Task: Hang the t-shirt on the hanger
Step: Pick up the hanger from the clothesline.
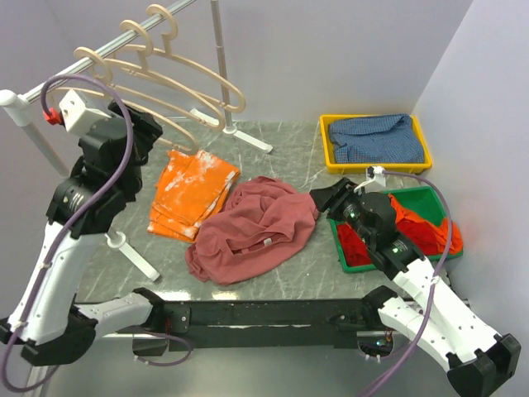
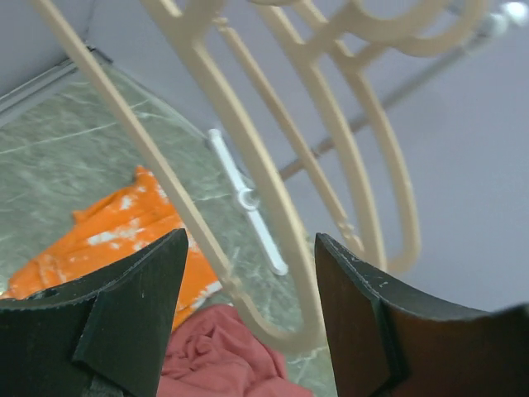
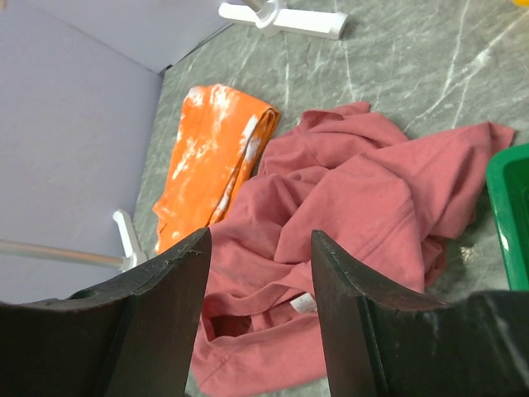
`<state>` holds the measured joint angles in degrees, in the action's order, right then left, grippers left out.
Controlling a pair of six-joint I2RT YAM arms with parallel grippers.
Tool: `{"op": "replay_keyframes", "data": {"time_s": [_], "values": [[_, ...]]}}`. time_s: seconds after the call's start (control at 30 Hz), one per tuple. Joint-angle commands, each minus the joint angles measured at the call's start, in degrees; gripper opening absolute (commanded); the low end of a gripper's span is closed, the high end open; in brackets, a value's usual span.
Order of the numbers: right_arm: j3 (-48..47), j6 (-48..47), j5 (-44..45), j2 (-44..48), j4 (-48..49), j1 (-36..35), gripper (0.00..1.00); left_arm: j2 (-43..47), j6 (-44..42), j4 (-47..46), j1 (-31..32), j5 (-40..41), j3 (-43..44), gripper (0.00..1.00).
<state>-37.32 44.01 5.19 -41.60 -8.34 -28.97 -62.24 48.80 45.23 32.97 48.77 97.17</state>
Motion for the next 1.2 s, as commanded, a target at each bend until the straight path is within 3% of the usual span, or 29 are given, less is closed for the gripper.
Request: {"op": "replay_keyframes", "data": {"time_s": [0.0, 0.17, 0.37, 0.67, 0.93, 1.17], "values": [[-3.1, -0.7, -0.7, 0.2, 0.6, 0.2, 0.60, -0.3, -0.7, -3.6, -10.0, -13.2, -0.2, 0.69], [-3.5, -1.1, -0.8, 0.2, 0.4, 0.2, 0.60, -1.3, -1.6, -11.3, -17.2, -26.3, -2.7, 0.68], [-4.3, -1.5, -1.1, -0.1, 0.4, 0.2, 0.61, -2.7, 0.8, -14.2, -23.0, -34.1, -5.8, 0.61], [-4.7, -1.9, -1.7, -0.7, 0.7, 0.2, 0.63, -2.1, 2.3, -18.9, -25.4, -38.2, -10.0, 0.53], [-5.0, -2.0, -1.7, -0.8, 0.9, 0.2, 0.64, -1.2, 0.6, -20.8, -25.5, -38.3, -8.8, 0.27], [-5.0, -1.8, -1.7, -0.9, 1.0, 0.2, 0.64, 0.9, -0.3, -20.8, -25.5, -38.7, -8.6, 0.18]]}}
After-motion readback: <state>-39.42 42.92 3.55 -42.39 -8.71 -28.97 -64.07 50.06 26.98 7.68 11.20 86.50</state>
